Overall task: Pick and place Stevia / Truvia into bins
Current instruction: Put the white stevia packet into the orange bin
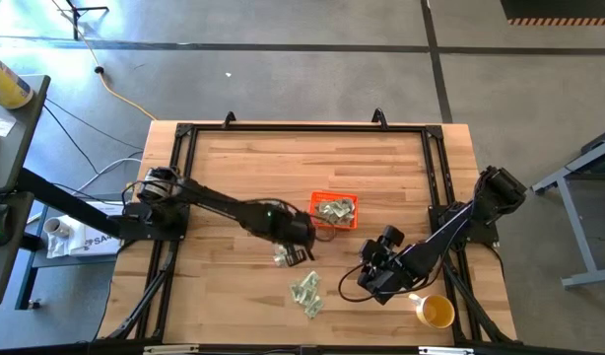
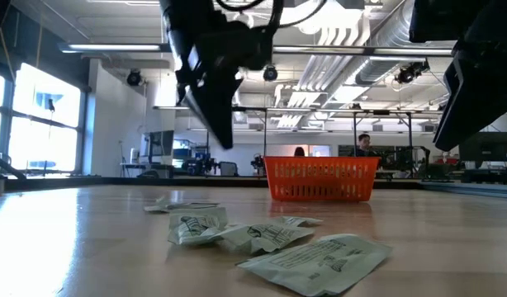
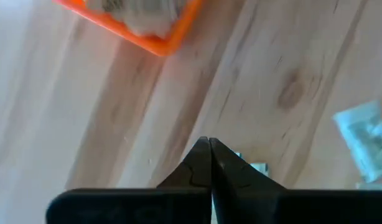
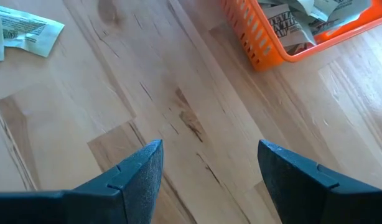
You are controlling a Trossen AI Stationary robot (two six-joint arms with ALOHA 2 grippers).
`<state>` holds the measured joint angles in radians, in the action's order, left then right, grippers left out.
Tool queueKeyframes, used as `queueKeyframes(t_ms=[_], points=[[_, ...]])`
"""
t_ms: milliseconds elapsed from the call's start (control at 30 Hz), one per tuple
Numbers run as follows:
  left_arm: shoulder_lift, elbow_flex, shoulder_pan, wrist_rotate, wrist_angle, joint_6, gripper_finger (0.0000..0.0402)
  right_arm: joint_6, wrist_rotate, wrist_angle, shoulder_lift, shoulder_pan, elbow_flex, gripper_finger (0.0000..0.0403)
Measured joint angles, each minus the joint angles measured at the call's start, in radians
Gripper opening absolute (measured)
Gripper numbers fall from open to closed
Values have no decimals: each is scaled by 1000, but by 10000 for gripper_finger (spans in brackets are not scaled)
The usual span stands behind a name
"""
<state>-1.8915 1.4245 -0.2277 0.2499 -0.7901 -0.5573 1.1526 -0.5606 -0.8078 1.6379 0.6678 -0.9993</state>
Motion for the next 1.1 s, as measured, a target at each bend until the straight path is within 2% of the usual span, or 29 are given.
queueKeyframes(t_ms=[67, 167, 233, 333, 567, 700, 900, 1100], points=[[18, 3, 18, -28, -10, 11, 31, 0, 0, -6, 0, 0, 0, 252], [9, 2, 47, -186, -61, 20, 28, -1, -1, -12, 0, 0, 0, 252], [-13, 2, 47, -238, -93, 12, 38, -5, -2, -13, 0, 0, 0, 252], [-34, 1, 34, -268, -119, -30, 85, -5, -4, -18, -1, 0, 0, 252], [-39, 2, 33, -260, -114, -107, 224, -37, -12, -28, -1, -3, 0, 252], [-72, 2, 32, -244, -117, -110, 263, -61, 9, -30, -1, -21, 0, 252], [-142, 2, 32, -295, -104, -120, 261, -61, 51, -23, -1, -41, 0, 252], [-144, 2, 42, -303, -103, -128, 208, -61, 74, -17, -1, -53, 0, 252]])
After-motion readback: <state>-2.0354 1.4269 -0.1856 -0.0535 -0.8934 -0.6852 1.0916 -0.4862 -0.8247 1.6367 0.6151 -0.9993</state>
